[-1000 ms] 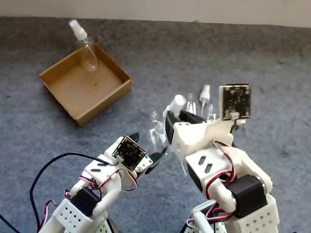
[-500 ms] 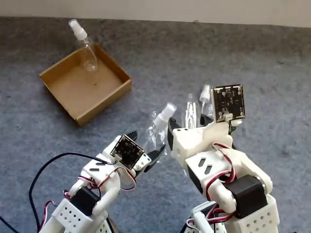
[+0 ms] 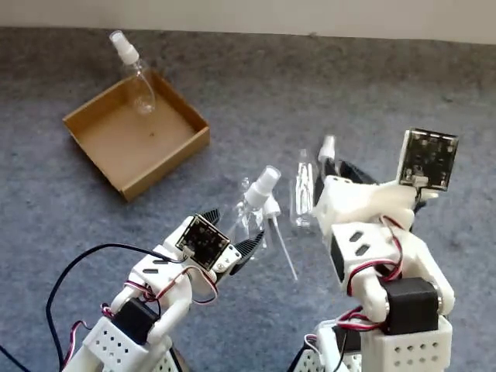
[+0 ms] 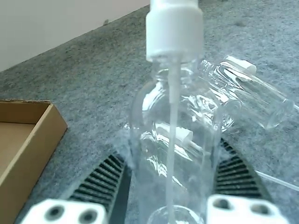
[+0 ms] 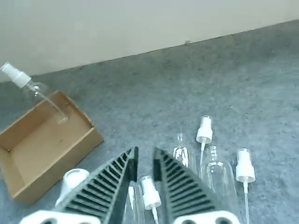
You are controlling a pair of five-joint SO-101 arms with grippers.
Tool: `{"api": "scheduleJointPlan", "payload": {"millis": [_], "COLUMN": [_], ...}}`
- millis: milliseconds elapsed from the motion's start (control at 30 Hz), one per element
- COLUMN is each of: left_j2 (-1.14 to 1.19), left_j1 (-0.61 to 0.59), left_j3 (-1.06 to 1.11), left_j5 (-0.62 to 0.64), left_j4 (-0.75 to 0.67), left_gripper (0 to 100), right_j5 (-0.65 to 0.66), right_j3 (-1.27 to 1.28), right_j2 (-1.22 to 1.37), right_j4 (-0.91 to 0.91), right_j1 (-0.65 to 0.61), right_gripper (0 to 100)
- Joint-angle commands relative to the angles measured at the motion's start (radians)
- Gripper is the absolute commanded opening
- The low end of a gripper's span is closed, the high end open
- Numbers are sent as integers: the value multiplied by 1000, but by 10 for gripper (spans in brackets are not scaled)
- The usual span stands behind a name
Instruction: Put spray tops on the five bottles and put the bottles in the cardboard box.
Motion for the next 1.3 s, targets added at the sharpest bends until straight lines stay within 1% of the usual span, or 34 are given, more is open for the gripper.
{"api": "scheduleJointPlan", "payload": {"millis": [0,167,267,467,567,733,833,967,1100,1167,1267], "left_j2": [-16,-16,-16,-15,-15,-15,-15,-15,-15,-15,-15], "left_j1": [2,2,2,2,-2,-5,-5,-7,-7,-7,-7], "left_j3": [-54,-54,-53,-53,-51,-51,-51,-51,-51,-53,-53], "left_j5": [11,11,11,11,11,11,11,6,5,5,5], "left_j4": [-28,-28,-28,-25,-25,-25,-25,-25,-25,-25,-25], "left_gripper": [84,84,84,84,84,84,84,84,84,84,84], "right_j5": [9,9,9,9,9,9,9,9,9,43,160], "right_j3": [73,260,331,361,357,325,300,282,285,285,321], "right_j2": [2,2,2,1,1,-1,-12,-104,-237,-305,-374], "right_j4": [-117,-297,-341,-341,-341,-338,-292,-243,-242,-242,-242], "right_j1": [19,-54,-101,-213,-245,-251,-255,-291,-288,-286,-286], "right_gripper": [22,5,5,5,5,5,5,5,5,5,5]}}
